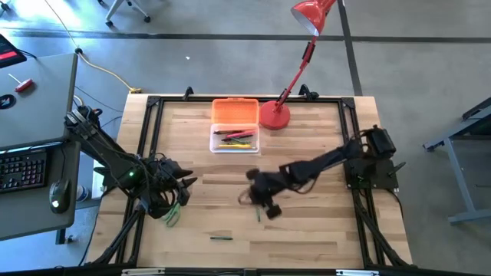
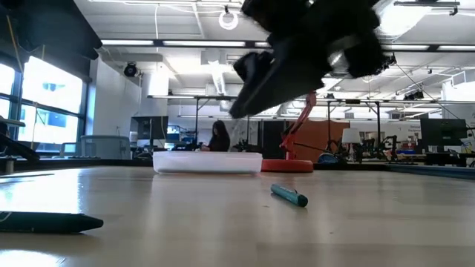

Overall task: Pick & place school supplies into a supply box
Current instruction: Put the top dark green crayon into the orange supply box

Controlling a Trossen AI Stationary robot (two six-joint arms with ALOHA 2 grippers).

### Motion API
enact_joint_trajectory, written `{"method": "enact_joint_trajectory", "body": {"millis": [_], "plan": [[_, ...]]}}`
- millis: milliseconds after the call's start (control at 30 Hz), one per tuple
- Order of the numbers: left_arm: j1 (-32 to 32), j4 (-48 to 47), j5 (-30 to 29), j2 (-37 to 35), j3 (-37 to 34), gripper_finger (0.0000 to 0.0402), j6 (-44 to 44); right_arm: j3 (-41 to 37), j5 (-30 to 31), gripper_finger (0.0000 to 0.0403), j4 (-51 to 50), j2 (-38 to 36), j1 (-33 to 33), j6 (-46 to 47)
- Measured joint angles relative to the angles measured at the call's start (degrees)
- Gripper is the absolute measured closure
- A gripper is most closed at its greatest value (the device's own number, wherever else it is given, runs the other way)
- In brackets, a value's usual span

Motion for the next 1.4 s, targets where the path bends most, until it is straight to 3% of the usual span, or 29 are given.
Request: {"method": "enact_joint_trajectory", "body": {"millis": [133,267,533,700,1067,1400], "plan": [[0.0,0.0,0.0,0.0,0.0,0.0224,0.0,-0.7,-10.0,0.0288,0.9,-0.2,3.7,-8.4],[0.0,0.0,0.0,0.0,0.0,0.0224,0.1,-3.1,-14.4,0.0289,7.8,-0.2,5.1,-13.5],[0.0,0.1,-0.8,0.0,0.0,0.0224,0.1,-7.8,-15.1,0.0289,11.7,0.1,2.9,-19.8],[0.0,0.1,-1.0,0.0,0.0,0.0224,0.0,-7.9,-22.1,0.0289,14.0,1.7,0.6,-20.1],[0.0,0.1,-1.5,0.0,0.0,0.0224,-0.1,-7.9,-27.6,0.0289,15.0,6.9,-2.8,-24.1],[0.0,0.1,-2.0,0.0,0.0,0.0224,-0.1,-7.9,-27.8,0.0289,15.0,11.1,-3.5,-27.2]]}}
